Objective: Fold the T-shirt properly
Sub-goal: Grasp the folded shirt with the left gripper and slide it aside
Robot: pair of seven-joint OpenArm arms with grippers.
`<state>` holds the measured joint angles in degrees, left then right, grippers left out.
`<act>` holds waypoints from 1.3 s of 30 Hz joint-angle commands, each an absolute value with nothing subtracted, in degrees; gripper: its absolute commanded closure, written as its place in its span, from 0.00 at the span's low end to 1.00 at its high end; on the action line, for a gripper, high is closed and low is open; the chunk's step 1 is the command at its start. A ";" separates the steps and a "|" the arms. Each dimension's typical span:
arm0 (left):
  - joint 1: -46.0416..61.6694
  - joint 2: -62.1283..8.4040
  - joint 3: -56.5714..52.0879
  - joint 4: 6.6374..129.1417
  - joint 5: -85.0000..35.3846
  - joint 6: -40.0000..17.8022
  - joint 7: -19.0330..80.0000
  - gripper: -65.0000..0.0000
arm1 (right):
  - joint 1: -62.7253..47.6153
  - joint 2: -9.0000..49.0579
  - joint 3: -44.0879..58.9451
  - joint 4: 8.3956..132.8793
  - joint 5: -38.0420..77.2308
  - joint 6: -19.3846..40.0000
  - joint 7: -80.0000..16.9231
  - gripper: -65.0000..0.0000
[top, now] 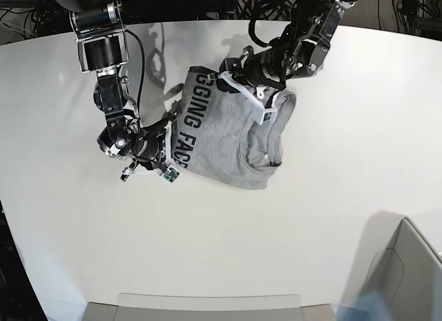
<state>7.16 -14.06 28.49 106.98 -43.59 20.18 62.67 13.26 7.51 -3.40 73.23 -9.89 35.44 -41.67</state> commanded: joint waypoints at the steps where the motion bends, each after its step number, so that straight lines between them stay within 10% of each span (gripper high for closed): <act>1: 6.64 -14.02 28.26 106.59 -44.18 20.26 62.29 0.75 | 13.76 7.08 -3.47 74.24 -9.36 38.20 -41.80 1.00; 18: -5.67 -19.74 4.70 96.40 -44.09 20.26 62.81 0.75 | -3.82 4.53 -19.91 90.51 -9.54 40.00 -41.80 1.00; 28: 0.13 -15.96 -0.31 112.84 -44.18 20.35 62.90 0.75 | -7.34 3.30 4.88 106.51 -9.36 40.00 -41.80 1.00; 39: -0.22 -11.56 20.70 93.49 -23.43 22.55 57.36 0.75 | -8.57 4.09 16.31 106.95 -9.36 40.00 -41.80 1.00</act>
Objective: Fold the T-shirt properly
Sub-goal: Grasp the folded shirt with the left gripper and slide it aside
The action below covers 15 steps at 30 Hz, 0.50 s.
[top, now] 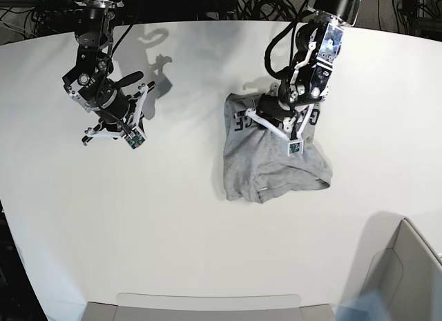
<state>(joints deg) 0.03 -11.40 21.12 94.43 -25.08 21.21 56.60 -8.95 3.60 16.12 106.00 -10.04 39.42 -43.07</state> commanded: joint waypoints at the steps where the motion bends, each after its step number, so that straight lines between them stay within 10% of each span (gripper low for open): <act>1: -0.22 -11.56 20.26 91.47 -22.37 22.37 56.40 0.75 | -8.66 4.35 16.31 107.03 -9.36 40.00 -41.80 1.00; 15: -0.31 -29.23 14.81 78.11 -20.97 22.20 45.67 0.75 | -9.10 4.70 16.13 107.03 -9.36 40.00 -41.80 1.00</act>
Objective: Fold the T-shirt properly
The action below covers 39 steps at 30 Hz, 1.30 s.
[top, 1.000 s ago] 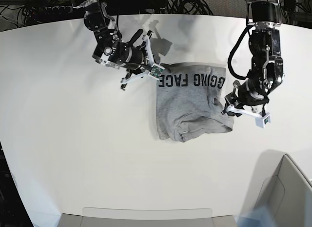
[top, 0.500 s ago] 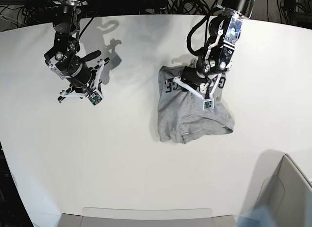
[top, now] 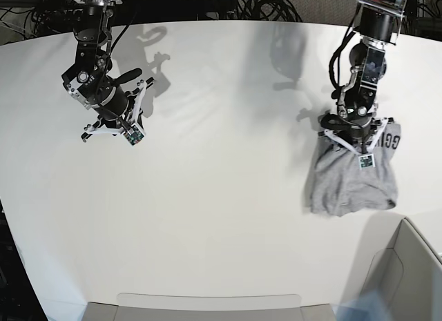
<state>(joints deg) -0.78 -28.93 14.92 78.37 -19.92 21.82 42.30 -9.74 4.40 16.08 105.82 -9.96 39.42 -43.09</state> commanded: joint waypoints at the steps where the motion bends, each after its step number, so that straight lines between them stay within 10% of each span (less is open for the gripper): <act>1: -0.31 -29.85 14.81 78.11 -20.97 22.20 45.49 0.75 | -9.10 4.70 16.13 107.03 -9.36 40.00 -41.80 1.00; 17: 3.12 -31.60 8.04 99.74 -20.53 22.81 35.47 0.75 | -7.69 6.29 16.40 109.23 1.71 40.00 -32.66 1.00; 29: 35.91 -26.33 -6.55 116.62 -20.35 22.81 -1.63 0.75 | -26.68 10.68 20.35 118.37 14.46 40.00 -17.19 1.00; 39: 61.49 -17.54 -6.64 116.44 -10.07 22.90 -5.41 0.75 | -48.48 10.77 29.58 118.29 19.56 40.00 -16.31 1.00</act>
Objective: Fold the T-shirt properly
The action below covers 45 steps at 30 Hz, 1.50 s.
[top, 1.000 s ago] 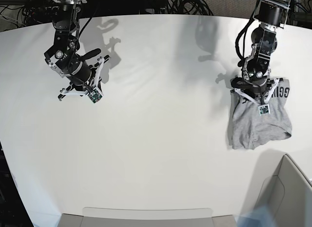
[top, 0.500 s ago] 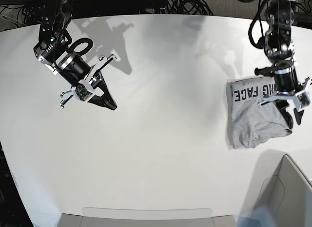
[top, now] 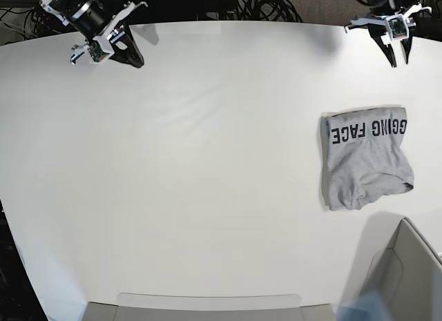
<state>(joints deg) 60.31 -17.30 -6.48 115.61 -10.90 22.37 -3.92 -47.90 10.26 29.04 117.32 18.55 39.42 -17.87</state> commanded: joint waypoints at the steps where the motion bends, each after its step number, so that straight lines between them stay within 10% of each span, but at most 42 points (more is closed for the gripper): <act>1: 63.16 -16.75 -6.55 116.18 -9.89 22.90 -5.41 0.75 | -50.51 10.86 30.46 118.29 21.14 40.00 -16.48 1.00; 19: 70.64 -15.96 7.08 92.00 -10.07 33.01 -5.93 0.75 | -59.38 17.63 26.51 87.87 20.70 40.00 -17.45 1.00; 31: 52.62 -16.04 13.41 65.98 -22.02 32.40 -0.48 0.75 | -35.82 21.14 6.37 45.58 15.96 39.78 -7.60 1.00; 37: 40.40 -16.04 22.11 51.12 -26.15 32.22 4.53 0.75 | -25.10 20.09 -6.11 28.97 6.46 27.12 -1.63 1.00; 45: 30.81 -15.69 23.96 34.15 -32.92 15.87 5.05 0.75 | -14.90 20.26 -11.65 16.92 5.32 19.12 1.89 1.00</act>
